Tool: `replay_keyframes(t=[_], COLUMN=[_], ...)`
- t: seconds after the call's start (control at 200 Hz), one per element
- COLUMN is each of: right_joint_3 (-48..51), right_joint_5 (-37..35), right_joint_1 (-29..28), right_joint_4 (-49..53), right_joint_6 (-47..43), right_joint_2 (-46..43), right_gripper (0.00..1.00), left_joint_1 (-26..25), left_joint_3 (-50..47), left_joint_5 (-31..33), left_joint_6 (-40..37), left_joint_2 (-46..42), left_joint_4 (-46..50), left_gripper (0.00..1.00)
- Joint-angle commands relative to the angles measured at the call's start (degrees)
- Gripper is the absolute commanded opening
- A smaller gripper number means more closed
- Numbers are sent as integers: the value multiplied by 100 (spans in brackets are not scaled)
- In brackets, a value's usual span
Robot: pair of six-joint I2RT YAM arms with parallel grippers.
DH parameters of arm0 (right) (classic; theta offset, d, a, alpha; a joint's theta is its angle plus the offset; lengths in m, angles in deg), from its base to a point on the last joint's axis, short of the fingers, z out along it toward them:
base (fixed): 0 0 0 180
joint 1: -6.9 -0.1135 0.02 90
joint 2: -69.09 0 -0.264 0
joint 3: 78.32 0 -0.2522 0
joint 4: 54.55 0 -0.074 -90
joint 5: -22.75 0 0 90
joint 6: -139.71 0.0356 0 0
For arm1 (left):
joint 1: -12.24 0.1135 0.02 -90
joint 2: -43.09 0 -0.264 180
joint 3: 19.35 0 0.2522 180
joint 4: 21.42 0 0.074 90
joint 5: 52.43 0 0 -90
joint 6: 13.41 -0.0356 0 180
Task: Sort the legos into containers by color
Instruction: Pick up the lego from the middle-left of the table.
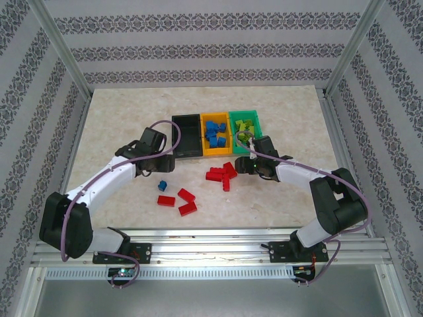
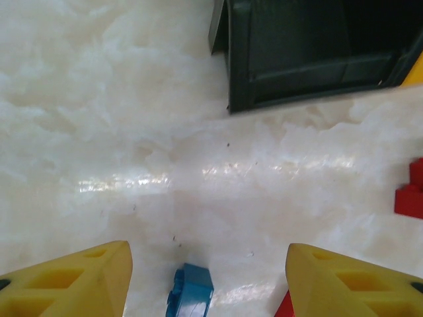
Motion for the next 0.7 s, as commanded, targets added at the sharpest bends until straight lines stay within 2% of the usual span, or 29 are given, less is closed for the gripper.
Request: replay_keyframes(t=[0.0, 0.32, 0.695], right_joint_3=[29, 21, 12], right_joint_5=[104, 44, 70], right_joint_1=[48, 48, 47], right_joint_4=[-134, -113, -115], right_joint_6=[65, 45, 49], right_joint_2=[13, 14, 35], right_gripper=[61, 61, 61], left_joint_1=[92, 133, 125], left_joint_3=[-69, 122, -288], left_joint_5=[-115, -215, -537], left_joint_6=[-222, -325, -124], left_joint_2=[-27, 735, 1115], left_joint_4=[234, 699, 580], left_gripper=[63, 62, 53])
